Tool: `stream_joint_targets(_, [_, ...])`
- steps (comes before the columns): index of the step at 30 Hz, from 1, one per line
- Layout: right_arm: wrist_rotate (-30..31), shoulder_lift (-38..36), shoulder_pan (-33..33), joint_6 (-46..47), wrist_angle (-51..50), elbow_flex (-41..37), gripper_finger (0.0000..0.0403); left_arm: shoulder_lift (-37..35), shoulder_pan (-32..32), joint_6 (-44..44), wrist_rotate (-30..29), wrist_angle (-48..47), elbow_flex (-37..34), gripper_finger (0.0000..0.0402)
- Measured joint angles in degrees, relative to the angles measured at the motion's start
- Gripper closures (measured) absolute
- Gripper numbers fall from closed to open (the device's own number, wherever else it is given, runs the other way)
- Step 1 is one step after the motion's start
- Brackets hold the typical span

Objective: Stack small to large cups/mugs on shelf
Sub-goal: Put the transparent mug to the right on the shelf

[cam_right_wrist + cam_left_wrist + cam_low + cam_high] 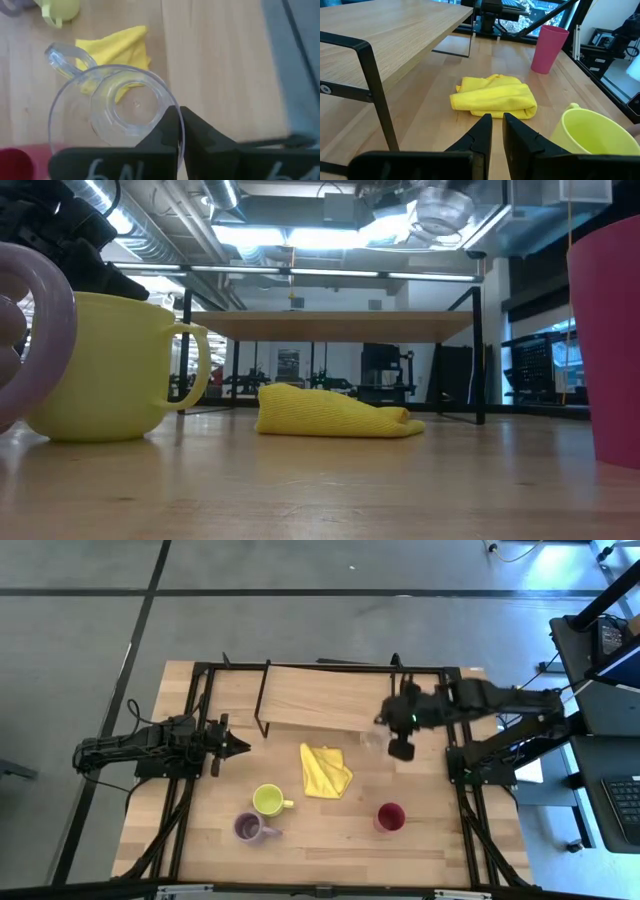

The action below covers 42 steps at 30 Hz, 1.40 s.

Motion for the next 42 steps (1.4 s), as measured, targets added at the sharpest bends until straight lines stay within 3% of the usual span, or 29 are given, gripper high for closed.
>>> stream_joint_targets(6, [-8.99, 8.6, -11.87, -17.64, -4.42, 8.78, 0.0393, -0.01, -0.01, 0.0, -0.02, 0.0, -0.01, 0.0363])
stream_joint_targets(10, [-10.68, 15.74, -18.77, -25.98, -10.62, 13.8, 0.0386, 0.0, 0.02, 0.0, -0.01, -0.01, -0.01, 0.0363])
stream_joint_targets(13, [-11.78, 19.52, -21.95, -30.42, -12.68, 16.01, 0.0384, -0.02, 0.02, 0.0, 0.0, -0.01, -0.01, 0.0363])
stream_joint_targets(16, [-18.2, 20.12, -24.6, -31.22, -8.79, 15.82, 0.0383, -0.02, 0.0, 0.0, 0.0, 0.0, -0.01, 0.0363])
stream_joint_targets(22, [-16.15, 21.44, -27.03, -34.22, -8.9, 15.69, 0.0383, -0.01, 0.0, 0.0, 0.0, 0.0, -0.01, 0.0363])
stream_joint_targets(32, [-18.53, 24.36, -28.94, -32.4, -10.61, 15.69, 0.0382, -0.02, -0.01, 0.0, 0.0, -0.01, 0.0, 0.0363])
stream_joint_targets(38, [-12.63, 24.79, -29.05, -30.93, -10.56, 15.67, 0.0381, 0.01, 0.02, 0.0, 0.0, -0.01, -0.01, 0.0363])
stream_joint_targets(42, [-11.82, 24.46, -29.2, -30.82, -10.54, 15.67, 0.0375, 0.0, 0.0, 0.0, 0.0, 0.02, -0.01, 0.0363])
